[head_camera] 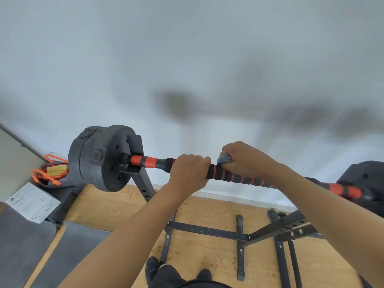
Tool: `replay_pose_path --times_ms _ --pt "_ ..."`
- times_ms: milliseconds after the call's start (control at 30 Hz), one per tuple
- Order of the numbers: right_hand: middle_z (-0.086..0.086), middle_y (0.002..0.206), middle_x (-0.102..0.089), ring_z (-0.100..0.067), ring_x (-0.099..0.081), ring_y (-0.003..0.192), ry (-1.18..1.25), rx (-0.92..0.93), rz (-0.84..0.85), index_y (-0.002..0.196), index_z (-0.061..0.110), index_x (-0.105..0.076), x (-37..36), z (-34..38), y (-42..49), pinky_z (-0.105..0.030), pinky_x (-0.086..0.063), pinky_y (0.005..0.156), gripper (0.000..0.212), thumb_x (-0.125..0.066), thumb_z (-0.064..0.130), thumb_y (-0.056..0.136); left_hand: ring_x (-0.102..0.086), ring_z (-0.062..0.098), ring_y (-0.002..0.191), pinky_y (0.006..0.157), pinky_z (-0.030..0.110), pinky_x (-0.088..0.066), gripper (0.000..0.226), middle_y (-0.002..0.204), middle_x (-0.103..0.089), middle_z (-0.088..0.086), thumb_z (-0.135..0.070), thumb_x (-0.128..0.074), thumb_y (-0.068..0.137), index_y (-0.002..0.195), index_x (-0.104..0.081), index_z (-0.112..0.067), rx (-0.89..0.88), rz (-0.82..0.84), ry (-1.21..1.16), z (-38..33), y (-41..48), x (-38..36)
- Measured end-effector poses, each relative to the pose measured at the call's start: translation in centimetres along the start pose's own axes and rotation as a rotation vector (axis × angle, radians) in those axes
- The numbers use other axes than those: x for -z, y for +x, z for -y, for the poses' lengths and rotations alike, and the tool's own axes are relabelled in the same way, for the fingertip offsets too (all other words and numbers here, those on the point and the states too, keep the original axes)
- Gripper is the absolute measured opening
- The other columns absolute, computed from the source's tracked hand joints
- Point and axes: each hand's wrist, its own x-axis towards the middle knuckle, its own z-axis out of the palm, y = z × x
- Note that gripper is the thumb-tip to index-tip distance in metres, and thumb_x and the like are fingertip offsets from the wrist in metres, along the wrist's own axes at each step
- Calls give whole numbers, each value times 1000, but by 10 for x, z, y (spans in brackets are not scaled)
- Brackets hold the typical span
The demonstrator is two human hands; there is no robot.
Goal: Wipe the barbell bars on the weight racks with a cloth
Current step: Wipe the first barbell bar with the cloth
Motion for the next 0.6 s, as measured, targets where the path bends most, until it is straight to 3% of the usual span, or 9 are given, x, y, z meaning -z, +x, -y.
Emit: replay_pose_path --times_ms 67,167,233,333,467,533,600 --pt "-7 75 -68 -13 -57 47 -66 22 -32 73 7 -57 -2 -2 -9 -21 -42 40 17 -51 15 87 -54 21 58 58 29 -40 16 61 -45 -7 -28 -65 85 79 -52 -22 38 81 -13 0 6 5" --pt "5 84 -53 -14 -55 71 -280 162 -97 67 21 -52 -8 -7 -18 -28 -38 54 20 -53 17 87 -60 20 61 60 29 -46 8 64 -53 -6 -28 -67 83 82 -60 -23 45 183 -47 4 15 13" --pt "8 87 -49 -14 -49 83 -462 245 -144 77 28 -60 -13 -7 -20 -29 -32 54 14 -55 19 88 -63 19 61 63 29 -53 8 65 -57 -6 -29 -68 82 83 -63 -23 50 246 -64 4 19 18" --pt "7 91 -48 -12 -45 89 -642 284 -168 91 21 -64 -20 -4 -25 -28 -34 50 9 -56 21 88 -66 19 62 69 32 -60 13 66 -62 -4 -33 -69 81 82 -63 -22 45 420 -130 10 29 24" --pt "7 90 -48 -13 -49 88 -694 327 -183 97 20 -66 -20 -8 -33 -28 -35 47 13 -62 22 84 -69 15 56 68 31 -59 38 65 -74 -1 -57 -80 76 82 -66 -22 -8 665 -278 20 43 28" --pt "10 93 -51 -13 -51 89 -648 323 -163 100 25 -66 -13 -14 -31 -28 -38 49 15 -63 23 85 -68 13 60 68 30 -58 45 67 -71 -5 -65 -81 74 84 -63 -25 -34 561 -278 21 38 28" --pt "11 93 -55 -15 -57 87 -475 227 -135 94 27 -67 -3 -20 -22 -30 -44 55 13 -58 23 87 -64 14 68 69 31 -54 47 76 -65 -10 -64 -80 77 92 -57 -26 -68 309 -195 18 23 26"
